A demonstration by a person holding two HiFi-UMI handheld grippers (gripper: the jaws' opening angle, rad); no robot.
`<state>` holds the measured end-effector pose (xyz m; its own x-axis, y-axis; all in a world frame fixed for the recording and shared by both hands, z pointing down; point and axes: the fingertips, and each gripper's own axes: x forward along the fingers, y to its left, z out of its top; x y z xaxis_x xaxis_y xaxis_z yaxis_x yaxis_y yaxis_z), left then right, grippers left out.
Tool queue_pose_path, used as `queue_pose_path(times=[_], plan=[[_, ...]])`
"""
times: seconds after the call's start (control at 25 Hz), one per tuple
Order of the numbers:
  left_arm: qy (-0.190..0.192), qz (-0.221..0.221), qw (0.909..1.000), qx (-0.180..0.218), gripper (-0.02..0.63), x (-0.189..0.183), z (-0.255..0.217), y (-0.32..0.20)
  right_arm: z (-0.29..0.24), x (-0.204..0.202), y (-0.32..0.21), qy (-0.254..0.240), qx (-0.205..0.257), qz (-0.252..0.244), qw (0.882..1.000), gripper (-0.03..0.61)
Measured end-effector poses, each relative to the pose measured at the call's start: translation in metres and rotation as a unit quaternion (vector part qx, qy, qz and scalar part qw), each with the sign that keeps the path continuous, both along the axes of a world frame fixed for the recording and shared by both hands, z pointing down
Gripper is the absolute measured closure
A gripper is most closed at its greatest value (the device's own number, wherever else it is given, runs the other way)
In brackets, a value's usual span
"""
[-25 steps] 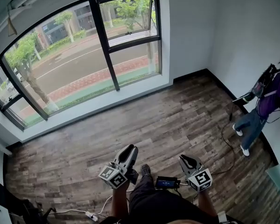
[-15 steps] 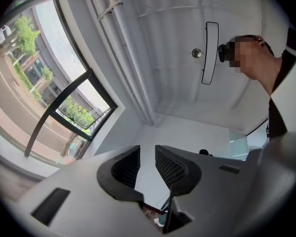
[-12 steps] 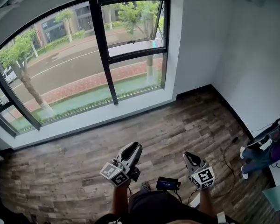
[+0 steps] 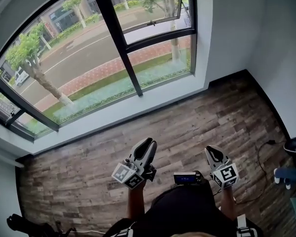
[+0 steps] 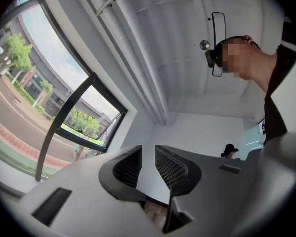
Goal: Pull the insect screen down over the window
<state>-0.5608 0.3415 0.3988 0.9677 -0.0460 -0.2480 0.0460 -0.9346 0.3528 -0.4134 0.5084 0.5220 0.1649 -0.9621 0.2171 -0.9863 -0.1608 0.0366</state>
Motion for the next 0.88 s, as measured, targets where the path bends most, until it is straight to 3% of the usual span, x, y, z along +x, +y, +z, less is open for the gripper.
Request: queue_pose_path(times=[0.2,0.36,0.48,0.64,0.88], plan=[[-0.001,-0.040,0.9992,-0.001,0.522,0.041,0.011,-0.053,0.016,0.055,-0.063,0.011,0.007,-0.028,1.000,0.554],[0.005,-0.060,0.9981,0.007,0.522,0.107,0.010,-0.093,0.020,0.122,-0.110,0.018,0.007,-0.048,0.999,0.554],[0.012,-0.058,0.9981,0.015,0.522,0.163,-0.006,-0.110,0.014,0.179,-0.132,0.001,0.007,-0.054,0.998,0.554],[0.008,-0.048,0.9975,0.051,0.523,0.219,-0.019,-0.118,-0.005,0.245,-0.157,0.032,0.016,-0.077,0.996,0.554],[-0.015,-0.070,0.9972,0.020,0.525,0.272,0.000,-0.150,-0.009,0.297,-0.180,0.032,0.013,-0.086,0.996,0.554]])
